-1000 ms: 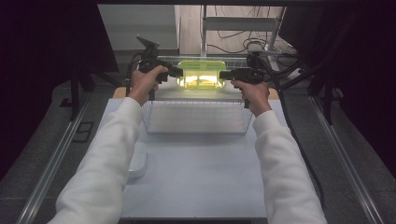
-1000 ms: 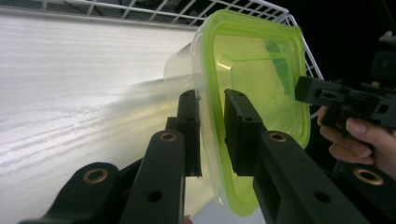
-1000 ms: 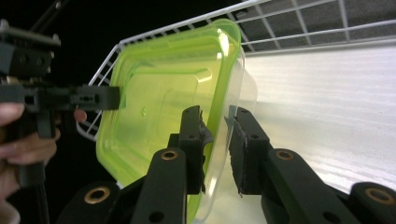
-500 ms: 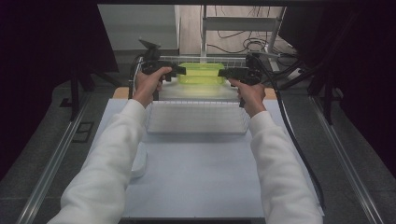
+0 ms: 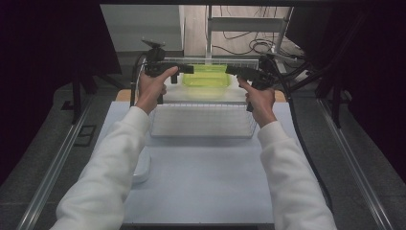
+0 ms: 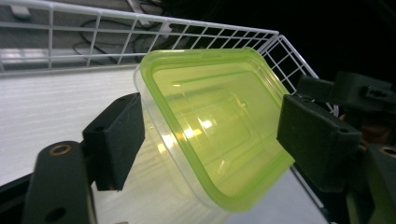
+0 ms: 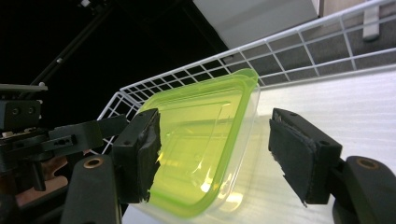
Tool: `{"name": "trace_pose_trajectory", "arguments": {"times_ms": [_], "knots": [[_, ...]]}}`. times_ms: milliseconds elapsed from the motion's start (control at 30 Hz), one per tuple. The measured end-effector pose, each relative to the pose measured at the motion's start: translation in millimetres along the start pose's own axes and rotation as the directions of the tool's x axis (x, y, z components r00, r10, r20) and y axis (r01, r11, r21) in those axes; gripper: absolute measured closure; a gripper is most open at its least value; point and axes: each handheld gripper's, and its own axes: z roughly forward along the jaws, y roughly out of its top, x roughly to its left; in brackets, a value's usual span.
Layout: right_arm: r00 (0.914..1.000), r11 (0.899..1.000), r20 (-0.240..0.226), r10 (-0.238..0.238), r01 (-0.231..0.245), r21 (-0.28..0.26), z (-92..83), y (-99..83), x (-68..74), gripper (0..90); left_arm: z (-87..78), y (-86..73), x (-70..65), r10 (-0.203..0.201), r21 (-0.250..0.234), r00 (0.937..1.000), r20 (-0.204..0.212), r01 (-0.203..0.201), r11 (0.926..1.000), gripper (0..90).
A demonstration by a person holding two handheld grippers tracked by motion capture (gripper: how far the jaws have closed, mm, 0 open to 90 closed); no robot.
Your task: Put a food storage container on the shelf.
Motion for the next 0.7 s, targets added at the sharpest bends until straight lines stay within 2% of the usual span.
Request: {"name": "trace_pose_trajectory", "arguments": {"times_ms": [33,67,100,133,167,200,233,267,300,333,367,400,433,467,500,533,567,600,633,667,700], "knots": [[0.9998,1.0,-0.004,-0.021,0.021,-0.002,-6.6,-1.5,2.2,33.9,-6.2,-3.0,-3.3,0.018,-0.007,0.9997,0.016,-0.018,0.9998,21.5],[0.9998,1.0,-0.004,-0.021,0.021,-0.002,-6.6,-1.5,2.2,33.9,-6.2,-3.0,-3.3,0.018,-0.007,0.9997,0.016,-0.018,0.9998,21.2],[0.9983,0.998,-0.005,-0.057,0.057,-0.004,-14.6,-3.3,4.5,33.8,-9.8,-4.8,-4.7,0.033,-0.009,0.9993,0.019,-0.033,0.9994,20.8],[0.9983,0.998,-0.005,-0.057,0.057,-0.004,-14.6,-3.3,4.5,33.8,-13.6,-6.6,-6.2,0.051,-0.008,0.9986,0.016,-0.051,0.9987,20.8],[0.9949,0.995,-0.015,-0.099,0.099,0.0,-23.5,-6.2,6.3,33.3,-22.1,-11.0,-8.4,0.077,-0.01,0.9969,0.017,-0.077,0.997,19.1],[0.9949,0.995,-0.015,-0.099,0.099,0.0,-23.5,-6.2,6.3,33.3,-22.1,-11.0,-8.4,0.077,-0.01,0.9969,0.017,-0.077,0.997,18.3],[0.9905,0.99,-0.002,-0.138,0.138,0.012,-31.9,-10.1,6.7,32.8,-27.1,-14.1,-10.0,0.091,-0.019,0.9957,0.018,-0.09,0.9957,18.3],[0.9905,0.99,-0.002,-0.138,0.138,0.012,-31.9,-10.1,6.7,32.8,-33.5,-18.8,-12.0,0.116,-0.021,0.9932,0.012,-0.116,0.9931,18.3],[0.9838,0.984,0.003,-0.179,0.179,0.016,-41.1,-15.6,5.4,32.4,-42.0,-27.4,-14.9,0.142,-0.023,0.9898,-0.003,-0.142,0.9896,18.0],[0.9838,0.984,0.003,-0.179,0.179,0.016,-41.1,-15.6,5.4,32.4,-42.0,-27.4,-14.9,0.142,-0.023,0.9898,-0.003,-0.142,0.9896,17.9],[0.9805,0.98,0.003,-0.197,0.197,0.026,-48.3,-20.4,3.7,32.0,-53.4,-40.0,-16.0,0.152,-0.038,0.9883,-0.002,-0.152,0.9876,17.9],[0.9805,0.98,0.003,-0.197,0.197,0.026,-48.3,-20.4,3.7,32.0,-53.4,-40.0,-16.0,0.152,-0.038,0.9883,-0.002,-0.152,0.9876,18.0],[0.9752,0.975,0.008,-0.221,0.221,0.039,-57.7,-26.5,1.1,31.9,-61.4,-50.2,-16.1,0.158,-0.045,0.9875,0.002,-0.157,0.9865,18.2],[0.9752,0.975,0.008,-0.221,0.221,0.039,-57.7,-26.5,1.1,31.9,-61.4,-50.2,-16.1,0.158,-0.045,0.9875,0.002,-0.157,0.9865,18.3],[0.9711,0.97,0.003,-0.239,0.238,0.052,-67.0,-33.7,-1.9,30.8,-68.5,-62.0,-16.3,0.17,-0.031,0.9855,0.009,-0.169,0.9851,18.4],[0.9711,0.97,0.003,-0.239,0.238,0.052,-67.0,-33.7,-1.9,30.8,-68.5,-62.0,-16.3,0.17,-0.031,0.9855,0.009,-0.169,0.9851,18.2],[0.9635,0.961,-0.004,-0.268,0.267,0.067,-77.6,-43.8,-4.3,29.2,-76.2,-75.1,-17.6,0.193,-0.009,0.9813,0.009,-0.192,0.9813,18.1],[0.9635,0.961,-0.004,-0.268,0.267,0.067,-77.6,-43.8,-4.3,29.2,-76.2,-75.1,-17.6,0.193,-0.009,0.9813,0.009,-0.192,0.9813,18.1],[0.9576,0.955,0.003,-0.288,0.287,0.071,-82.6,-48.8,-5.3,28.7,-79.2,-79.3,-18.1,0.199,-0.007,0.9799,0.008,-0.199,0.9799,18.1],[0.9467,0.944,0.015,-0.322,0.32,0.082,-92.1,-59.4,-7.6,28.1,-88.7,-91.7,-20.3,0.217,-0.004,0.9761,-0.005,-0.217,0.9761,18.4],[0.9467,0.944,0.015,-0.322,0.32,0.082,-92.1,-59.4,-7.6,28.1,-88.7,-91.7,-20.3,0.217,-0.004,0.9761,-0.005,-0.217,0.9761,18.8]]}}
